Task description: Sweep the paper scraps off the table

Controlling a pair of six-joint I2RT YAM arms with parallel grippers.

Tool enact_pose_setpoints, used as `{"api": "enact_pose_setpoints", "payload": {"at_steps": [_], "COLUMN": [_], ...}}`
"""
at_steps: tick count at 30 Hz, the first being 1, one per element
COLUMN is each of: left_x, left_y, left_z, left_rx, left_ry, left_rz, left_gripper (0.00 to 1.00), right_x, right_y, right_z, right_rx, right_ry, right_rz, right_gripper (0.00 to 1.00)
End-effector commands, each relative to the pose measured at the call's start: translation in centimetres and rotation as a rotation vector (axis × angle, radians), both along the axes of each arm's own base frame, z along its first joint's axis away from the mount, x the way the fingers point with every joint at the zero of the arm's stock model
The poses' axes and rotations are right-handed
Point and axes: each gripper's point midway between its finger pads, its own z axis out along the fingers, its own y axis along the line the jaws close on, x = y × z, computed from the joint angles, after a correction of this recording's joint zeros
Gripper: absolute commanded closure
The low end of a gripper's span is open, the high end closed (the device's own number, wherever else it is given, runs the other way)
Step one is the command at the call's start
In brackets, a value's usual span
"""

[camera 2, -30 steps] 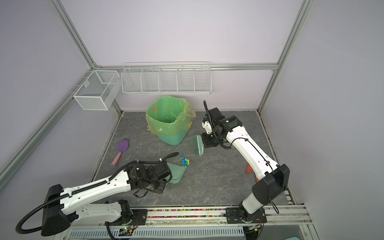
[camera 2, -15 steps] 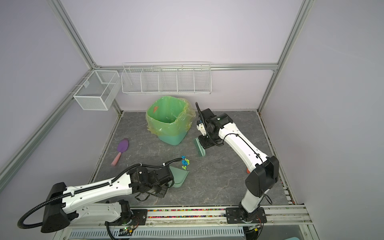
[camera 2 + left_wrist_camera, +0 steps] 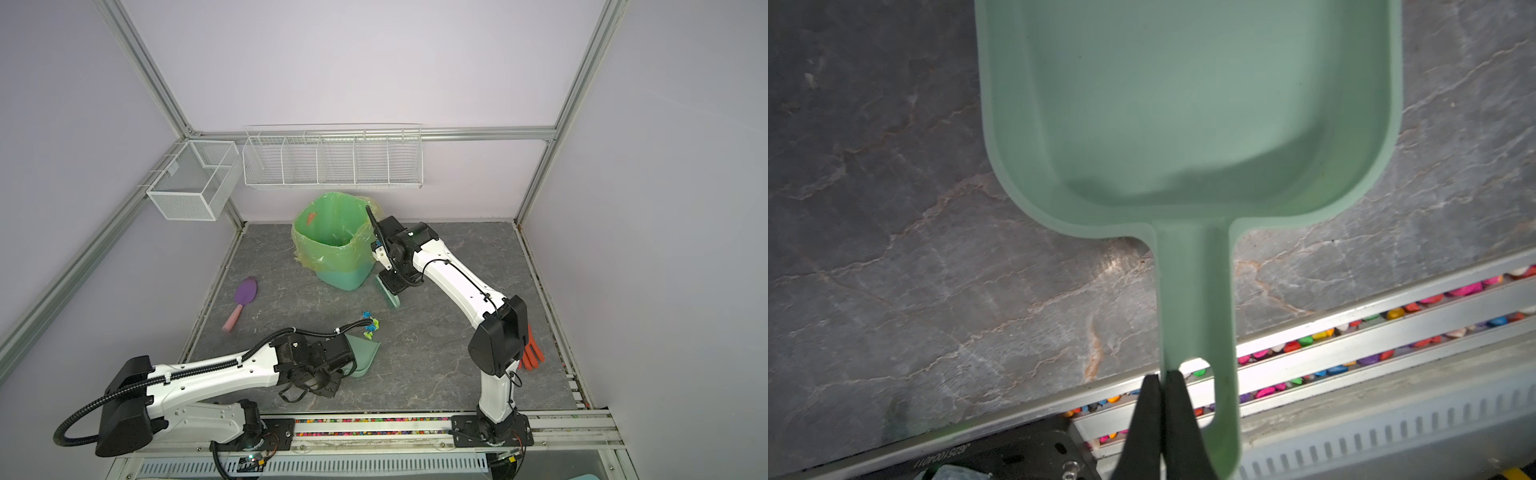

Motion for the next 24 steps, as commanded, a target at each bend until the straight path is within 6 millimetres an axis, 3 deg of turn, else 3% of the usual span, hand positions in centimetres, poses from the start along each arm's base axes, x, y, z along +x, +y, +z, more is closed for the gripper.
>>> {"api": "enact_pose_setpoints", "payload": {"at_steps": [1, 6, 12, 17, 24], "left_x": [0.0, 0.2, 0.6, 1.1, 1.7], "left_y": [-2.2, -2.8, -3.1, -3.2, -3.1], "left_z": [0.9, 0.4, -0.3, -0.6, -0.5], "left_rx": [-0.07, -0.044, -0.007, 0.015, 0.028], "left_ry": [0.014, 0.024, 0.022, 0.016, 0.011], "left_rz": [-0.016, -0.02, -0.017, -0.012, -0.007], "left_gripper": [1.0, 1.0, 1.0, 1.0, 1.0], "right_x": [0.4, 0.7, -0.5, -2.5, -6.5], "right_y": [0.0, 1.0, 2.3, 3.0, 3.7], "right_z": [0.4, -0.6, -2.9, -4.2, -3.6], "right_rx": [-0.042, -0.06, -0.094, -0.12, -0.045], "right_ry": [-0.02, -0.001, 0.053, 0.095, 0.132], "right_rz": [0.062, 0.106, 0.174, 0.226, 0.262], "right_gripper": [0.93, 0.93, 0.93, 0.93, 0.93]}}
